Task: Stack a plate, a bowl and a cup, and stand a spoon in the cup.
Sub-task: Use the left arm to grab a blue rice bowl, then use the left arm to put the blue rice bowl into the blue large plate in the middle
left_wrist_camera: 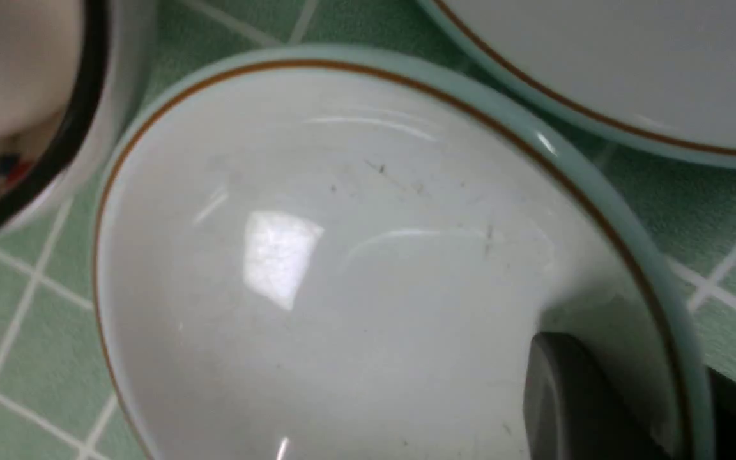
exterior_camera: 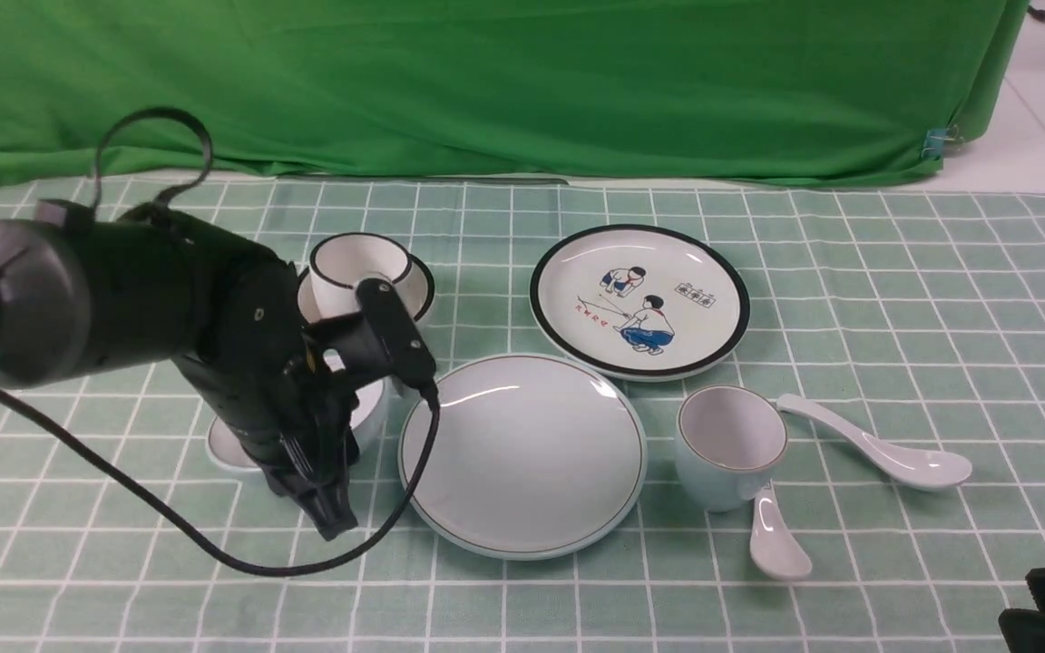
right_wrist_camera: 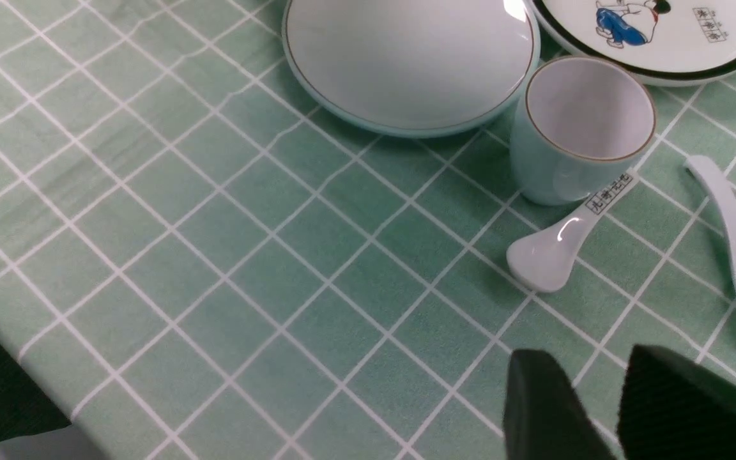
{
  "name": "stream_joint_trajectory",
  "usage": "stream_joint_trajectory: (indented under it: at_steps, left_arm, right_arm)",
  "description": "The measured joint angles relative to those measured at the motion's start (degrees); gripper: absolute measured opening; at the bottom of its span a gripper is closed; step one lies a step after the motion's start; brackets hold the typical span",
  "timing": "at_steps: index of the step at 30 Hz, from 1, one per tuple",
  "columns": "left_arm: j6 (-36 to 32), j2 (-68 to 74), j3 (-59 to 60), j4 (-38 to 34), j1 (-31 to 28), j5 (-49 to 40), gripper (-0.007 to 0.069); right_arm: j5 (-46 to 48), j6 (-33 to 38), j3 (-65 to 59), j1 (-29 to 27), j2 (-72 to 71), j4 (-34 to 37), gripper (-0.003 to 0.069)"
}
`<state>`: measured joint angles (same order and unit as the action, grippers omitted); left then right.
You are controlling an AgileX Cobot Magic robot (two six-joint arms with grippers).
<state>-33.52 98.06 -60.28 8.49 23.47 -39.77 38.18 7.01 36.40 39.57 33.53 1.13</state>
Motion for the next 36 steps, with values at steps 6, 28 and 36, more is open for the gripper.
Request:
stream_joint_trajectory:
  at_steps: [6, 28, 36]
  left_arm:
    - [2.90, -6.44, 0.16, -0.31, 9.95, -3.68, 0.0048]
    - [2.18, 7.97, -9.18, 7.59, 20.09, 5.50, 0.0055]
    - [1.98, 8.72, -9.20, 5.82, 20.09, 5.57, 0.0235]
  right_arm:
    - [-0.05, 0.66, 0.00, 0.00, 0.00, 0.00, 0.0230]
    - [2.16, 1.02, 0.00, 0.00, 0.00, 0.00, 0.0235]
    - [2.04, -1.75, 0.00, 0.05, 0.00, 0.00, 0.0255]
